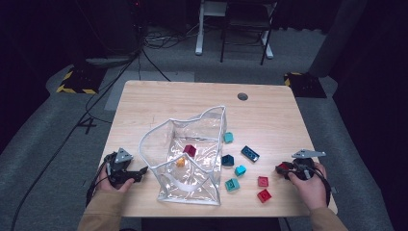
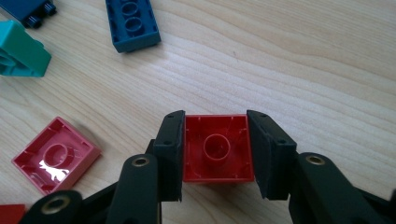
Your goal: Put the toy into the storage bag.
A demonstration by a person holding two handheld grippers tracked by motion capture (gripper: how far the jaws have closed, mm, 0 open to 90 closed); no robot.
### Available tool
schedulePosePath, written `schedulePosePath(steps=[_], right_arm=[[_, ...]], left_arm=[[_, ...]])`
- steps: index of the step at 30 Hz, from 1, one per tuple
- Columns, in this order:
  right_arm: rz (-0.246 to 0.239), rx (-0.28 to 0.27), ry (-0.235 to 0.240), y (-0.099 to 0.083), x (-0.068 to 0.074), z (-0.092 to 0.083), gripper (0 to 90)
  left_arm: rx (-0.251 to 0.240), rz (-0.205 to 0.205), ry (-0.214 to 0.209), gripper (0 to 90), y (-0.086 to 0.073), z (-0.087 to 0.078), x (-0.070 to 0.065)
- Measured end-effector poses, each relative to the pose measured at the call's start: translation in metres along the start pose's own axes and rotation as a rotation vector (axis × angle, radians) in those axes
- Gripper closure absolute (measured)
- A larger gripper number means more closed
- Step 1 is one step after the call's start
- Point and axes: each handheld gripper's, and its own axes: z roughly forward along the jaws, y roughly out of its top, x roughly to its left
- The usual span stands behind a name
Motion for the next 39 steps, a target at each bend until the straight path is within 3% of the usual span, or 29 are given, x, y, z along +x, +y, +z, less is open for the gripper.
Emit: schedulePosePath(steps=[11, 39], right_arm=[[-0.021, -0.054, 0.025, 0.021, 0.005, -0.018, 59.1], [-0.093, -0.2, 0.095, 0.097, 0.026, -0.077, 59.1]], left_arm=[[0.0, 0.0, 0.0, 21.6, 0.0, 0.0, 0.0], [0.007, 0.01, -0.007, 15.6, 0.001, 0.001, -0.001]])
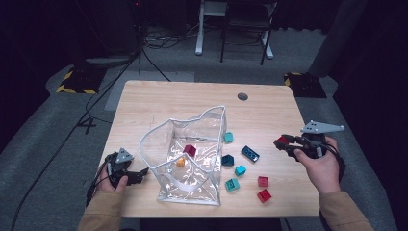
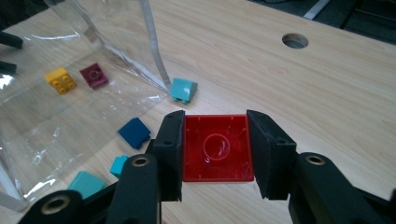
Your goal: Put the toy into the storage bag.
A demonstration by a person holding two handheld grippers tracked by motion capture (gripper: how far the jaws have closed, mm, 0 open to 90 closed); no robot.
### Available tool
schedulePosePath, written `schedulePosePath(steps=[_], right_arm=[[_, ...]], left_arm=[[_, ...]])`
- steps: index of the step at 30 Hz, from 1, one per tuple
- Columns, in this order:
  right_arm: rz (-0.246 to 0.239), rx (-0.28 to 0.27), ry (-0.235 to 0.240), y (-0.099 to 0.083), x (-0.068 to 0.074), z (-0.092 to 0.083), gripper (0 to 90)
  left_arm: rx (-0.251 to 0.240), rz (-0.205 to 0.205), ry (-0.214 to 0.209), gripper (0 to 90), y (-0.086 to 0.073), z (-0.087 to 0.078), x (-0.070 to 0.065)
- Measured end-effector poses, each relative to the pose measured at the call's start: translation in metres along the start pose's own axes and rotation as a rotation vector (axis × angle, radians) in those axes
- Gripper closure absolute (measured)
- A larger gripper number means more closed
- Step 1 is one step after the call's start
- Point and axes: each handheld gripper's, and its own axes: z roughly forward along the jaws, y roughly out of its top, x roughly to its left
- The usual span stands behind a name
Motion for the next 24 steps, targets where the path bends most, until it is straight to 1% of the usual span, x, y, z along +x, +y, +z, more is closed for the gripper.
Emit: schedulePosePath(steps=[4, 6, 13, 19, 24], right_arm=[[-0.018, -0.027, 0.012, 0.011, 0.006, -0.004, 59.1], [-0.019, -0.045, 0.02, 0.017, 0.008, -0.005, 59.1], [-0.051, -0.081, 0.048, 0.04, 0.02, -0.01, 59.1], [-0.081, -0.095, 0.069, 0.059, 0.029, -0.011, 59.1], [-0.103, -0.106, 0.098, 0.073, 0.039, -0.006, 59.1]], left_arm=[[0.0, 0.0, 0.001, 15.6, 0.0, 0.0, 0.0], [0.0, 0.0, 0.0, 15.6, 0.0, 0.0, 0.0], [-0.001, 0.0, 0.001, 15.6, 0.0, 0.0, 0.0], [0.0, 0.0, 0.001, 15.6, 0.0, 0.0, 0.0], [0.0, 0.0, 0.0, 15.6, 0.0, 0.0, 0.0]])
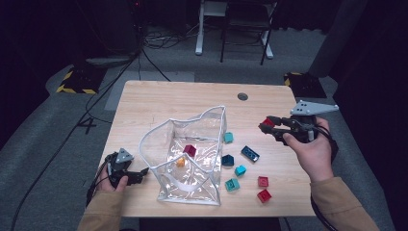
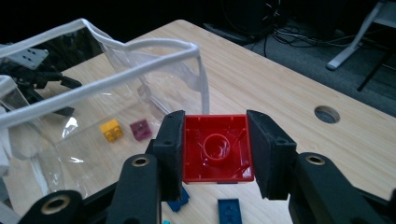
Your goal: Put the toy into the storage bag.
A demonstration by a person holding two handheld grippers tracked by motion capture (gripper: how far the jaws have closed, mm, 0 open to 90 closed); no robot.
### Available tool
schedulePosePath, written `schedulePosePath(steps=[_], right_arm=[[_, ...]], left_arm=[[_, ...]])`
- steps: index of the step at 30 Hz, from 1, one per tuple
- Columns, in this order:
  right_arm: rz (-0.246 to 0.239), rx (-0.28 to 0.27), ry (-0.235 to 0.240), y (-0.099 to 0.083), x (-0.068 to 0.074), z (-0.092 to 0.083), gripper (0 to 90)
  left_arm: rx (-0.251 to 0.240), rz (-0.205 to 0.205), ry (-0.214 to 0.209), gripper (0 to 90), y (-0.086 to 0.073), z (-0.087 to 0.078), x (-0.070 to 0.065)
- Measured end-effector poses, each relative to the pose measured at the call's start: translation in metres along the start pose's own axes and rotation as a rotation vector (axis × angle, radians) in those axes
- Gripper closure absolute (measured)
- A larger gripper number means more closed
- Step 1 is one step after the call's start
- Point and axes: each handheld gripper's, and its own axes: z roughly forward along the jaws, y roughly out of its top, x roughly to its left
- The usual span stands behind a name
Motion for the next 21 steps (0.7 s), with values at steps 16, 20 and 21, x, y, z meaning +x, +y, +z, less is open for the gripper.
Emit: schedulePosePath(steps=[16, 20, 21], right_arm=[[-0.036, -0.034, 0.102, 0.039, 0.028, 0.034, 59.1], [-0.045, -0.038, 0.129, 0.046, 0.037, 0.044, 59.1], [-0.049, -0.038, 0.137, 0.049, 0.039, 0.048, 59.1]], left_arm=[[0.001, 0.0, 0.001, 15.6, 0.0, 0.0, 0.0], [0.001, 0.0, 0.002, 15.6, 0.0, 0.0, 0.0], [0.001, 0.0, 0.002, 15.6, 0.0, 0.0, 0.0]])
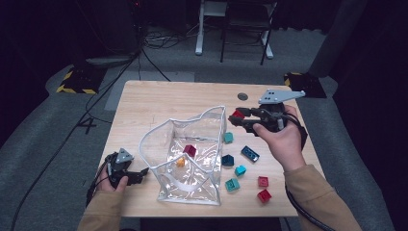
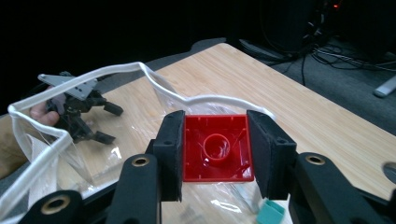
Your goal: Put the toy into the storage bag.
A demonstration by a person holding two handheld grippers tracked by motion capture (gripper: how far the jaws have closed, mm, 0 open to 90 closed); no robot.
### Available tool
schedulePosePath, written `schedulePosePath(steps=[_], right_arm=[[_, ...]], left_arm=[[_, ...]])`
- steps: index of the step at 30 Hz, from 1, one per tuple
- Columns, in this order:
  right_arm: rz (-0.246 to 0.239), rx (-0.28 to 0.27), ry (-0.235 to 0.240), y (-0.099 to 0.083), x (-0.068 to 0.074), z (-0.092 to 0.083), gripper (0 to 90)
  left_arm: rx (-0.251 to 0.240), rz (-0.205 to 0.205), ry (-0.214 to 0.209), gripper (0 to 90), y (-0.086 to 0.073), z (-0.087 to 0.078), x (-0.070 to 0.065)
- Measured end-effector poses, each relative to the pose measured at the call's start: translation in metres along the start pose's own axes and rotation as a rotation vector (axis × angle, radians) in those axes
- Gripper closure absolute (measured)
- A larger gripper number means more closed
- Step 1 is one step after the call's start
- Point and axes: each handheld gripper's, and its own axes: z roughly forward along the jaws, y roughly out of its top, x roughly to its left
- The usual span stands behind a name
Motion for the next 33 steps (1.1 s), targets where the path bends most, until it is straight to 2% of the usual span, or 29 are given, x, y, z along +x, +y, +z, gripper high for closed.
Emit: schedulePosePath(steps=[17, 33], right_arm=[[-0.034, 0.034, 0.108, 0.03, 0.029, 0.05, 59.1], [-0.062, 0.083, 0.193, 0.035, 0.057, 0.09, 59.1]], left_arm=[[-0.001, -0.001, -0.002, 15.3, 0.0, 0.0, 0.0], [-0.003, -0.004, -0.002, 15.3, 0.0, 0.0, 0.0]])
